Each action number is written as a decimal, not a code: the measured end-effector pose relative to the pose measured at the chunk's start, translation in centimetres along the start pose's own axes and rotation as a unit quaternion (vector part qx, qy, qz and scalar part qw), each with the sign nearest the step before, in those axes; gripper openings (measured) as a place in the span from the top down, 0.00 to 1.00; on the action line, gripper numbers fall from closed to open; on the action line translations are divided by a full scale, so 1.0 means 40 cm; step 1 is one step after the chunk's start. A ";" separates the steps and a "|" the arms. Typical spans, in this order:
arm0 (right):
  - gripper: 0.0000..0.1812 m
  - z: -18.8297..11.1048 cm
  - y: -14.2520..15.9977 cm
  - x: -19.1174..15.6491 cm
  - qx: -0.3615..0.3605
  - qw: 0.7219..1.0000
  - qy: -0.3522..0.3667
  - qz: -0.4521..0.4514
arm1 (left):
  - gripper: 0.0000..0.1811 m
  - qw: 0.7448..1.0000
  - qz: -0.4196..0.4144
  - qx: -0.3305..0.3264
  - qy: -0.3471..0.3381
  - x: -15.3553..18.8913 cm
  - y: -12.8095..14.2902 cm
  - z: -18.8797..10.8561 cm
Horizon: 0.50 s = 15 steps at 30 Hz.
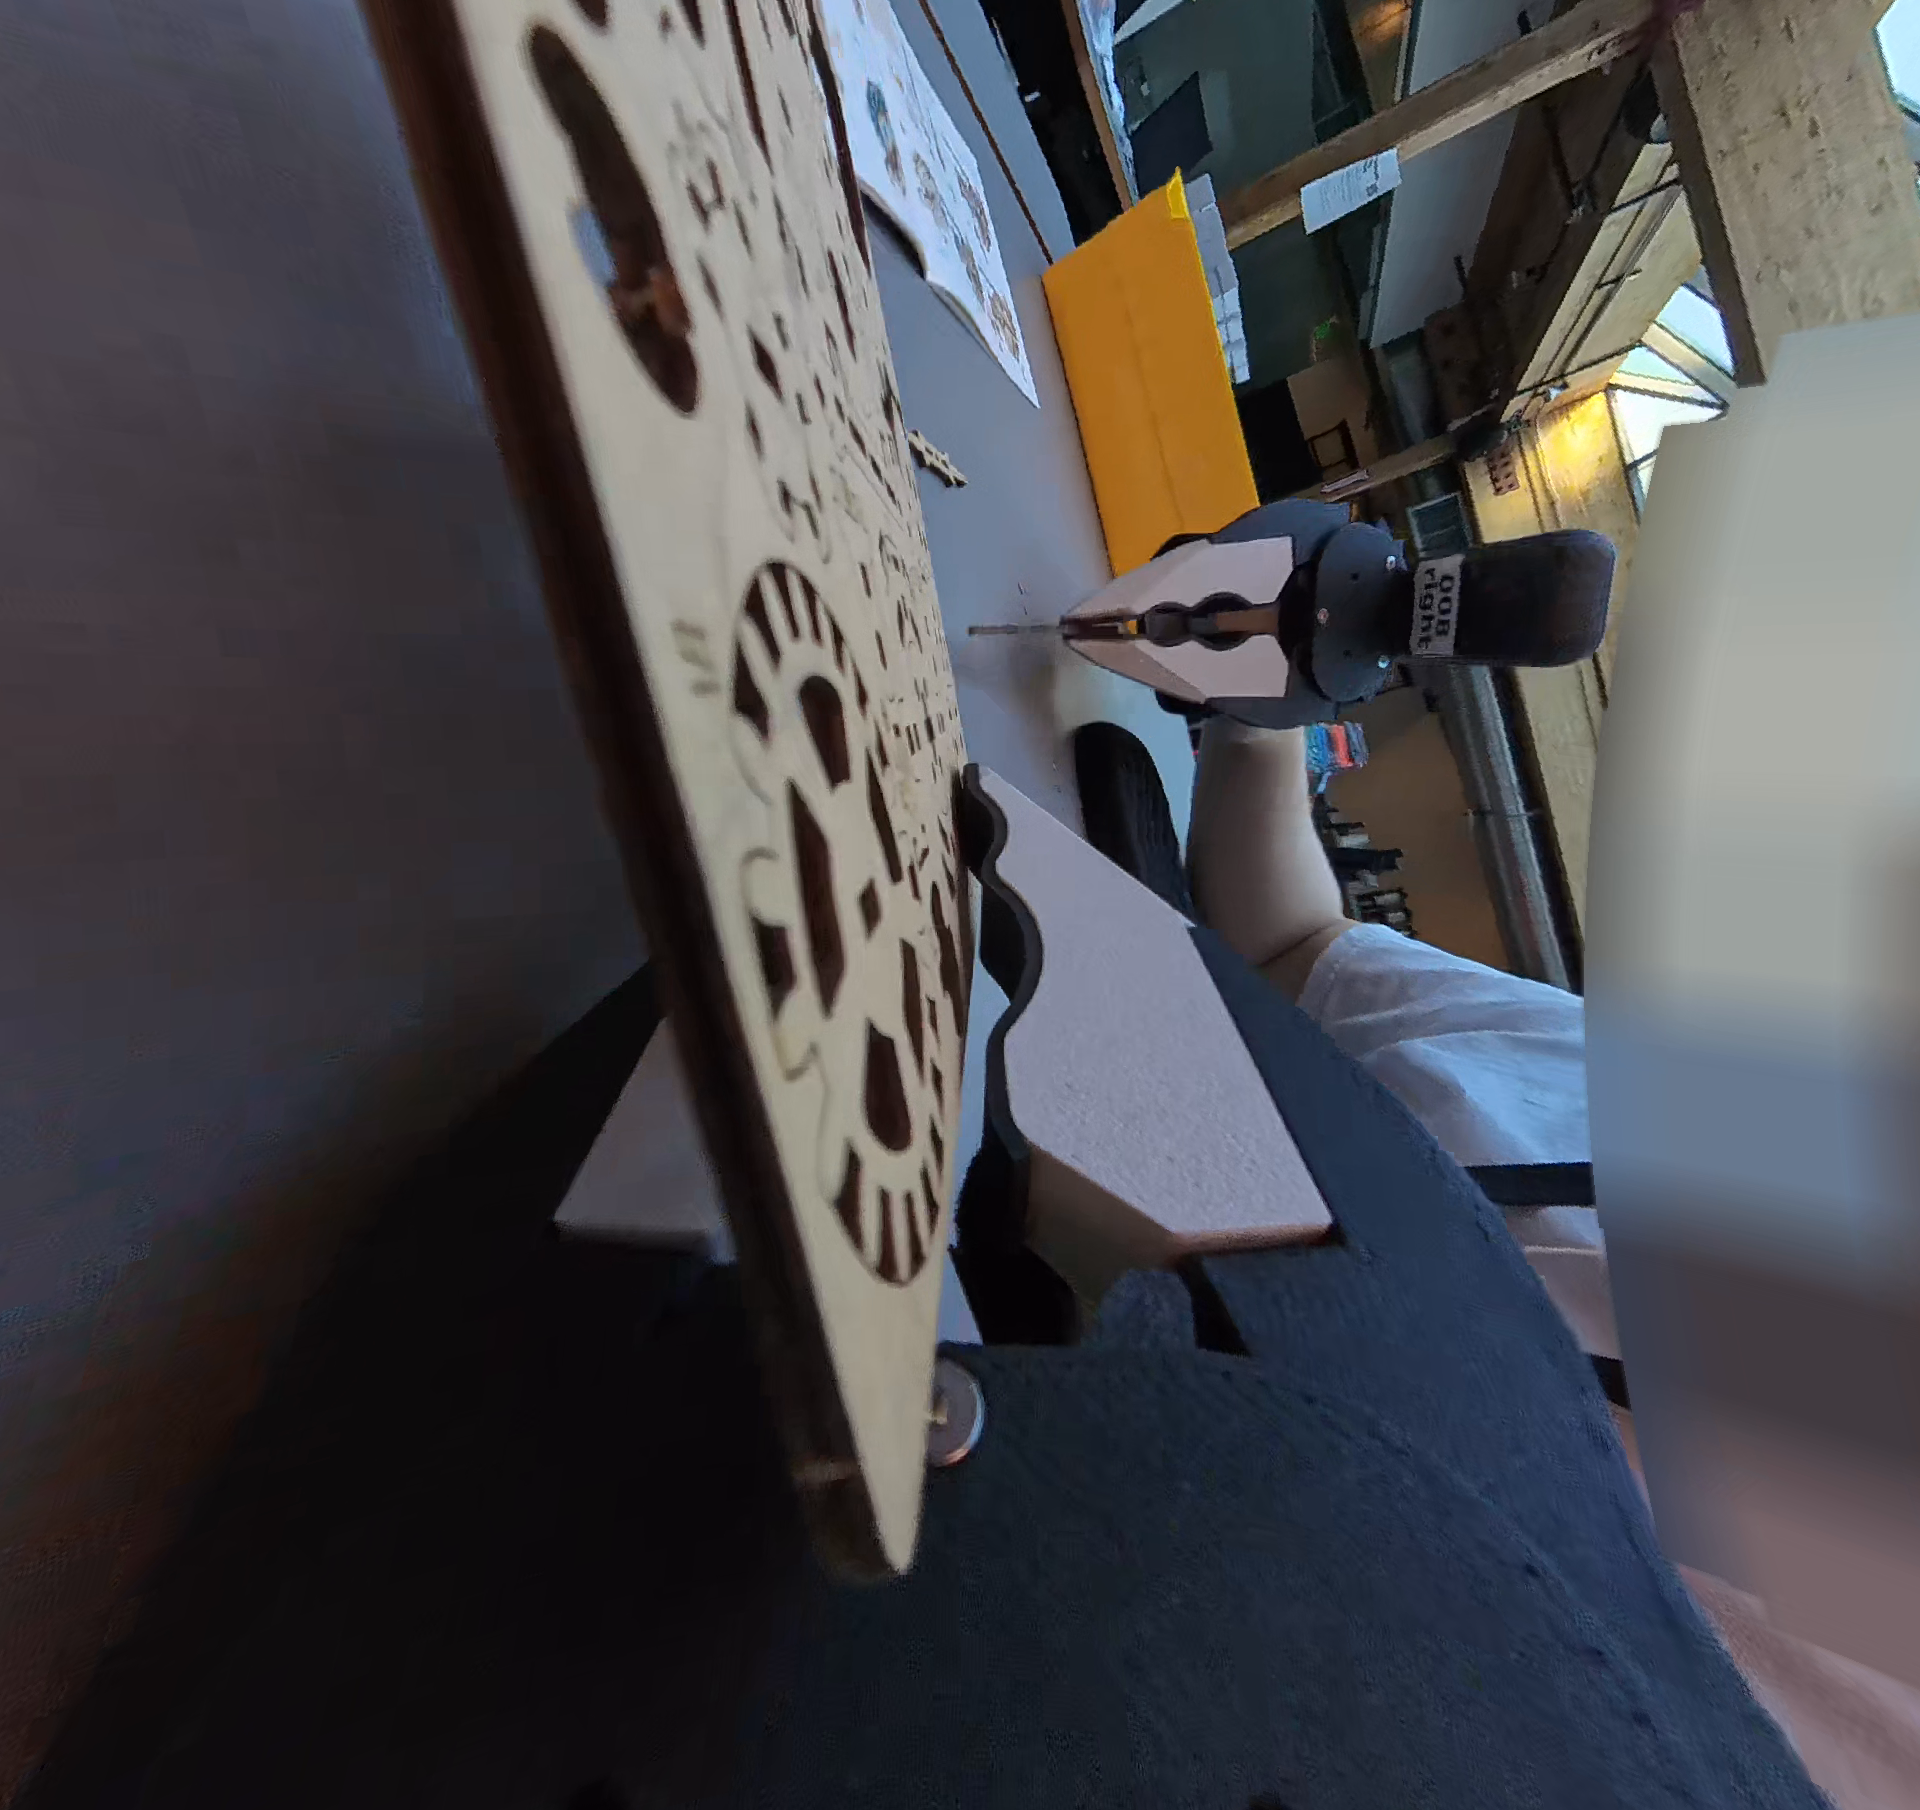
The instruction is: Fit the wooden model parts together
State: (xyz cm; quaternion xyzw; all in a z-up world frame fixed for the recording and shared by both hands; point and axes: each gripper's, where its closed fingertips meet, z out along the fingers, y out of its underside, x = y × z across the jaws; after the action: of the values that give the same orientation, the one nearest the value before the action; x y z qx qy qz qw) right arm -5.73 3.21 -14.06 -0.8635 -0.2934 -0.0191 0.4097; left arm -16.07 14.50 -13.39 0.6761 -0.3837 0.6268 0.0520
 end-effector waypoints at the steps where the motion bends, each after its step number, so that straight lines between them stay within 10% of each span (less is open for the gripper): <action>1: 0.99 -0.008 -0.001 0.007 0.005 1.000 0.005 0.003 | 1.00 1.000 -0.017 -0.014 0.006 -0.001 0.005 -0.004; 8: 0.99 -0.012 0.012 0.016 0.001 1.000 0.008 -0.003 | 1.00 0.999 -0.036 -0.032 -0.010 0.004 -0.093 -0.118; 15: 0.99 -0.006 0.017 0.015 0.002 1.000 0.001 -0.002 | 1.00 0.994 -0.003 -0.097 -0.057 -0.074 -0.235 -0.406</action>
State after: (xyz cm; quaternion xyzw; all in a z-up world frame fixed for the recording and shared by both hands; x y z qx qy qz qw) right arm -4.82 2.99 -14.19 -0.8622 -0.2948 -0.0198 0.4115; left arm -23.46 31.38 -8.75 0.7032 -0.4434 0.5472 0.0973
